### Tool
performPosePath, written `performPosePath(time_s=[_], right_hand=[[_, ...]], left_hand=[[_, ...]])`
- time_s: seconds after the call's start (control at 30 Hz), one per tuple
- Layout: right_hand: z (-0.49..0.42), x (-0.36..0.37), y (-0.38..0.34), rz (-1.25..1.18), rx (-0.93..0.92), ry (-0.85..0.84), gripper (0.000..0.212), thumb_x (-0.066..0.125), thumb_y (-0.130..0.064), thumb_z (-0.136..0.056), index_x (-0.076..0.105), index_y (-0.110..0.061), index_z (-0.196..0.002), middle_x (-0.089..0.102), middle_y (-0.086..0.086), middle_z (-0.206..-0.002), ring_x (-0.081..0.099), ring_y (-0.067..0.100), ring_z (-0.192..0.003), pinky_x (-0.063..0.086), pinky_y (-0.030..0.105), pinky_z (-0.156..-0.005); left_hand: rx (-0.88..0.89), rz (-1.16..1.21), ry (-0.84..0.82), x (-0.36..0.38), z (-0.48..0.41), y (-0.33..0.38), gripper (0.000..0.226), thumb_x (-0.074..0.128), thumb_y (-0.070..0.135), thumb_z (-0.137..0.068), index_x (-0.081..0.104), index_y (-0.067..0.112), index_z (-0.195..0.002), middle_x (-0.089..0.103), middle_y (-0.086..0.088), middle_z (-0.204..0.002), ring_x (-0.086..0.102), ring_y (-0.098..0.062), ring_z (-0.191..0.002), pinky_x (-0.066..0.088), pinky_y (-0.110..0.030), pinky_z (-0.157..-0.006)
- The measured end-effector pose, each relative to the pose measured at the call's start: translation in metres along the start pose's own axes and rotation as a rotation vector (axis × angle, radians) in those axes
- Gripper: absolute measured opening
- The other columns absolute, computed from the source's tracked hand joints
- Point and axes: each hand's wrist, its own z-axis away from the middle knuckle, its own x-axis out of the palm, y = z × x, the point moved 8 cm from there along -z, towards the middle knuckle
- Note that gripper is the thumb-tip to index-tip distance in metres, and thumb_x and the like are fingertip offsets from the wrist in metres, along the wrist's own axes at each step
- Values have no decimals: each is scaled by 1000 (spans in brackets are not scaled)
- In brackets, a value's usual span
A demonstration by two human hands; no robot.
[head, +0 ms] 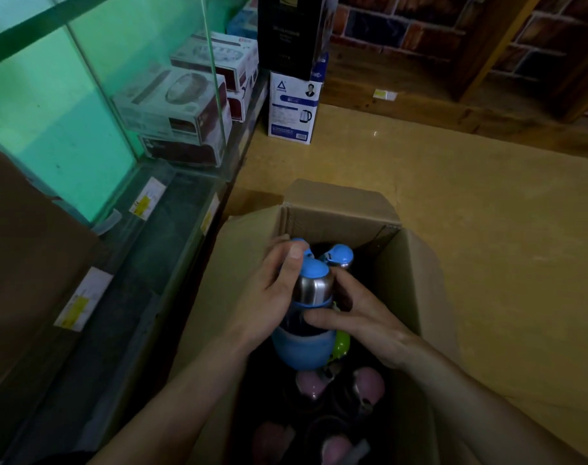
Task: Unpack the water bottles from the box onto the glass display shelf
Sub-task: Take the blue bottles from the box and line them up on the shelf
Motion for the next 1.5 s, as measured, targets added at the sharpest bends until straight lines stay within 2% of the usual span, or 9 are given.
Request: performPosePath(time_s=[0.17, 0.27, 0.43, 0.6, 0.7, 0.87, 1.03, 1.17, 1.5], right_hand=[[12, -3, -12, -205, -47, -104, 60, 74, -22, -86, 55, -21, -143, 67, 3, -138, 61, 21, -131, 46, 42, -113], [11, -9, -14, -357, -50, -58, 51, 65, -25, -90, 59, -19, -141, 68, 8, -136, 62, 27, -130, 47, 42, -110], [7, -14, -17, -579, -35, -9, 52, 55, -36, -94, 62, -7, -137, 68, 21, -132, 67, 31, -120, 54, 42, -102], [3, -18, -12, -655, -15, 37, 57, 56, -43, -95, 61, -7, -139, 67, 22, -134, 63, 38, -127, 55, 46, -102], [2, -18, -10, -679, 9, 75, 52, 49, -36, -97, 61, -5, -138, 70, 23, -128, 68, 34, -117, 61, 40, -92], [-1, -17, -8, -559, 33, 112, 45, 49, -40, -100, 63, -16, -136, 74, 13, -124, 70, 29, -116, 61, 39, -92], [0, -13, 3, -460, 97, 60, 36, 46, -42, -106, 57, -34, -140, 72, -5, -129, 70, 13, -118, 56, 43, -102], [6, -5, 21, -534, 224, -52, 42, 52, -55, -99, 53, -49, -140, 69, -9, -135, 68, 21, -121, 56, 59, -98], [-4, -9, 33, -505, 295, -47, 54, 68, -50, -86, 55, -46, -138, 67, -7, -135, 68, 25, -121, 55, 63, -96]], left_hand=[[-110, 190, -21, 1, -1, 2, 35, 41, 47, -103, 70, 28, -104, 74, 23, -93, 65, 12, -91, 42, -1, -73], [-131, 200, -70, 9, 1, -2, 31, 44, 50, -100, 70, 33, -104, 73, 26, -98, 65, 12, -95, 45, -12, -81], [-84, 175, -158, 17, 9, 1, 33, 44, 46, -100, 64, 23, -111, 72, 6, -106, 66, -1, -98, 49, -15, -81], [-173, 244, -347, 34, 22, 0, 39, 51, 61, -90, 53, 51, -128, 67, 27, -115, 67, 4, -106, 58, -27, -81], [-246, 336, -405, 43, 27, -3, 54, 67, 56, -85, 44, 53, -134, 67, 25, -118, 69, -6, -110, 62, -38, -77], [-256, 351, -305, 45, 23, -12, 63, 80, 44, -78, 47, 48, -132, 70, 19, -114, 72, -12, -105, 63, -47, -79], [-185, 222, -168, 38, 15, -23, 69, 84, 47, -74, 51, 45, -135, 69, 20, -118, 69, -1, -106, 60, -28, -81], [-210, 153, -177, 42, 17, -30, 53, 80, 36, -83, 52, 51, -125, 69, 28, -112, 68, 3, -104, 58, -38, -92], [-307, 208, -160, 43, 15, -28, 49, 74, 36, -89, 51, 49, -131, 69, 29, -110, 69, 4, -102, 59, -42, -93]])
